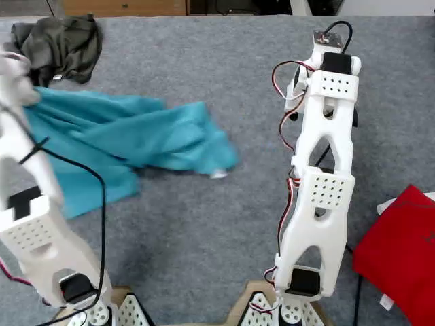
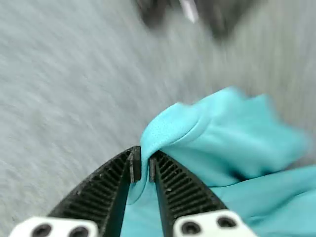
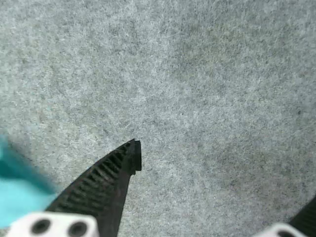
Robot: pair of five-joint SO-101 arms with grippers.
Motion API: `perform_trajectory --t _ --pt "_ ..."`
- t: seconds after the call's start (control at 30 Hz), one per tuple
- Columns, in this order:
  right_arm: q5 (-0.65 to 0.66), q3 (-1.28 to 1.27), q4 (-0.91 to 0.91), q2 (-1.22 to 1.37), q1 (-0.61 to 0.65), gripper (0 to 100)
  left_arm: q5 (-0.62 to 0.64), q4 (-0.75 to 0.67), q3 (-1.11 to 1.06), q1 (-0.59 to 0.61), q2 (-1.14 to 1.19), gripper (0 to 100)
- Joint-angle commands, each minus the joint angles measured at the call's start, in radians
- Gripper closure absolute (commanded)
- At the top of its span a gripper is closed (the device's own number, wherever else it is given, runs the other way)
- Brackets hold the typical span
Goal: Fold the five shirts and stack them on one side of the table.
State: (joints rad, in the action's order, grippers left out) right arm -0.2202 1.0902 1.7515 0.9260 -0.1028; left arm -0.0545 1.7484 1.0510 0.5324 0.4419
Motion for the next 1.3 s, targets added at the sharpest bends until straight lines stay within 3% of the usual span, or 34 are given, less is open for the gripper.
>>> perform_trajectory --t 0.0,0.2,0.4,0.63,0.8,1.0,1.27 --pt "0.009 0.053 -0.009 -0.079 -0.008 48.6 0.023 0.006 0.253 0.071 -0.061 98" --pt "0.006 0.051 -0.009 -0.079 -0.008 48.6 0.095 0.000 0.626 0.086 -0.068 98" --pt "0.005 0.051 -0.008 -0.079 -0.007 48.6 0.172 -0.064 0.608 -0.124 -0.157 98" --pt "0.006 0.051 -0.009 -0.079 -0.008 48.6 0.264 -0.043 0.430 -0.535 -0.162 98" --pt "0.011 0.058 -0.008 -0.081 -0.012 48.6 0.325 -0.069 0.117 -0.732 -0.128 98" --pt "0.012 0.061 -0.008 -0.085 -0.018 48.6 0.327 -0.084 -0.121 -0.875 -0.038 98" --pt "0.012 0.113 -0.005 -0.085 -0.068 48.6 0.327 -0.081 -0.083 -0.961 0.116 98"
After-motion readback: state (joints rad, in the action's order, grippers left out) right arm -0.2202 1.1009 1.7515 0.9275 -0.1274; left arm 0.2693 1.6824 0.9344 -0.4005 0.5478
